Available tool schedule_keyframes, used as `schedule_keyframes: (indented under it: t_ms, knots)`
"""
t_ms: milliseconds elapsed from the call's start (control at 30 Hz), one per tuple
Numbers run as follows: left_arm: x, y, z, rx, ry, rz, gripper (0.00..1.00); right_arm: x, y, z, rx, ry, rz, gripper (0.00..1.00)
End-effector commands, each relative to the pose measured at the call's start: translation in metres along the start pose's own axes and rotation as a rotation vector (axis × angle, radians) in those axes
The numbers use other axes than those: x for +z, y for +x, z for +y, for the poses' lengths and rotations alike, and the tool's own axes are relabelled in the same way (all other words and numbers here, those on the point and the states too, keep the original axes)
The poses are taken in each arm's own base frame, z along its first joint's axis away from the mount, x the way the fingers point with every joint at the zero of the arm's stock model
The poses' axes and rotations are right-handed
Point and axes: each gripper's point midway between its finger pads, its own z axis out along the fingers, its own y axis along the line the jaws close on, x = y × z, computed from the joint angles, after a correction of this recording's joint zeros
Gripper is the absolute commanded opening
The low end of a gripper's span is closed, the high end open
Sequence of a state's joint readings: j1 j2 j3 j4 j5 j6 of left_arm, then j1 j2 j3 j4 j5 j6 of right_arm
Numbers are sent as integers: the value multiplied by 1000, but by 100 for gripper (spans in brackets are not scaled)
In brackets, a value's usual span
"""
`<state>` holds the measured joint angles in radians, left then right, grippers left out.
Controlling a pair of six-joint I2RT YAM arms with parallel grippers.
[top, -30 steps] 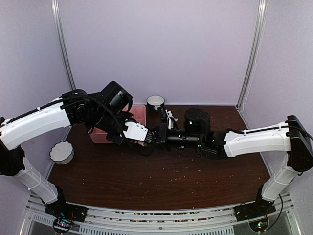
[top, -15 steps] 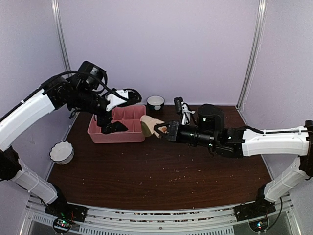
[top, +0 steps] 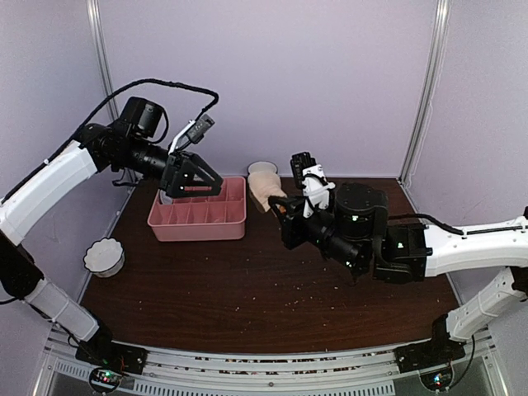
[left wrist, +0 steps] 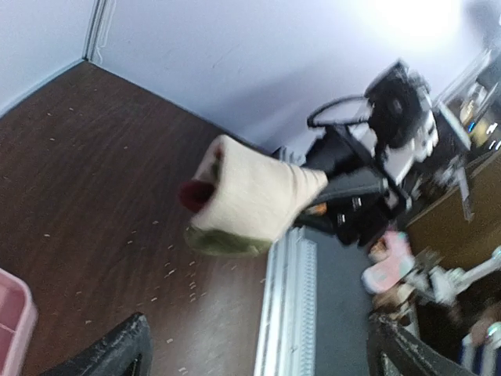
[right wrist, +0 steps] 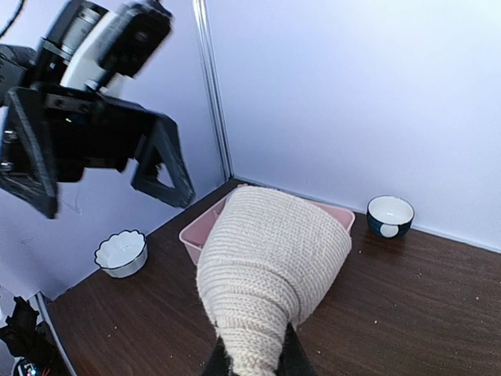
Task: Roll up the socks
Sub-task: Pass from the right arm to the left
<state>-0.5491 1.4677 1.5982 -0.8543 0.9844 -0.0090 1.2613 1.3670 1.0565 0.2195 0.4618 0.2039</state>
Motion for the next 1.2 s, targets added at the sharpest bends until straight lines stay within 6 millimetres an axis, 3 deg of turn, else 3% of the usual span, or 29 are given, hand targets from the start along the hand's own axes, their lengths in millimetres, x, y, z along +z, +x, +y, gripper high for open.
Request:
schedule_keyframes:
  t_ms: [0,100,333,700,933,1067,1167]
  knots:
    - [-6,-21,-6,-249,316,-109,98,2,-33,10,-164,137,-89,0]
    - [-1,-14,0,-305,350,-101,98,12,-33,25,-217,145,-83,0]
    - [-7,-15,-9,-299,367,-109,98,32,-27,56,-305,125,-61,0]
    - [-11,-13,-11,-283,386,-115,94,39,-26,77,-272,53,-59,0]
    - [-14,-21,-18,-243,420,-113,78,45,-21,86,-232,2,-49,0]
    - [-15,-19,-22,-223,443,-104,63,50,-17,82,-189,-7,-38,0]
    - [-14,-16,-26,-212,464,-93,45,52,-18,75,-140,-15,-41,0]
